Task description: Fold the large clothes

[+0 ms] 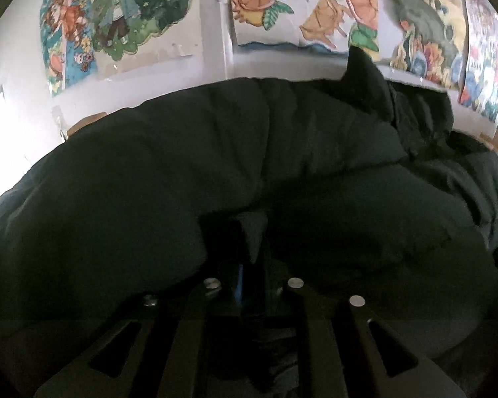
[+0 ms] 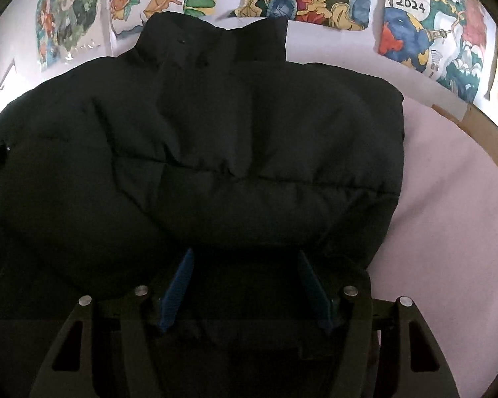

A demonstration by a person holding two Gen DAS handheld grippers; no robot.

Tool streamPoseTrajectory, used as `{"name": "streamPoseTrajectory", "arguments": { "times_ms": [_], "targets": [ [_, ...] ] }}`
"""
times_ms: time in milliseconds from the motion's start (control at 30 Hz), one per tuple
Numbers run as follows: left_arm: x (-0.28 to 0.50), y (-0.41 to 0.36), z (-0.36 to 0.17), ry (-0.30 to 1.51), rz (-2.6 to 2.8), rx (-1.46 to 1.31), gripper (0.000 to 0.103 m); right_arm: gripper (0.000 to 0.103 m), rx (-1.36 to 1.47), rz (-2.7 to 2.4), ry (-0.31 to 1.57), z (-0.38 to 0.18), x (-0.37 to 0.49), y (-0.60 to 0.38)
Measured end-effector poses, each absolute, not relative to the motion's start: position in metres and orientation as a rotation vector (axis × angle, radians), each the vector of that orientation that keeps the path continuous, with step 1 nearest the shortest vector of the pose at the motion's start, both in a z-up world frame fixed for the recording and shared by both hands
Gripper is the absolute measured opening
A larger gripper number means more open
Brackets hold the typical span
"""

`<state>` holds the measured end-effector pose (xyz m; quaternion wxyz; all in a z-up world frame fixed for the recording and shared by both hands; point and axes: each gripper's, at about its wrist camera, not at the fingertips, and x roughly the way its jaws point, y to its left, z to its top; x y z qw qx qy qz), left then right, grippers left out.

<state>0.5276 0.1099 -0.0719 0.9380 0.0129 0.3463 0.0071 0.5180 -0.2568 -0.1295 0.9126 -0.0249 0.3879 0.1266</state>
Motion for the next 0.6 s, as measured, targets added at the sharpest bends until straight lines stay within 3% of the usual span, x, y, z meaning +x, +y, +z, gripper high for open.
{"name": "streamPoseTrajectory", "arguments": {
  "times_ms": [100, 200, 367, 433, 600],
  "targets": [
    [0.517, 0.124, -0.065, 0.705, -0.018, -0.064, 0.017, 0.066, -0.062, 0.257, 0.775, -0.126, 0.512, -0.257],
    [0.495, 0.135, -0.054, 0.723, -0.039, -0.143, 0.034, 0.073, -0.07, 0.25, 0.774, -0.119, 0.507, -0.256],
    [0.432, 0.16, -0.038, 0.676, -0.021, -0.299, 0.077, 0.079, 0.051, 0.283, 0.792, -0.094, 0.492, -0.26],
    [0.402, 0.177, -0.036, 0.649, 0.033, -0.383, 0.086, 0.081, 0.11, 0.304, 0.803, -0.086, 0.485, -0.258],
    [0.337, 0.223, -0.033, 0.577, 0.246, -0.564, 0.086, 0.083, 0.148, 0.38, 0.786, -0.056, 0.469, -0.234]
  ]
}}
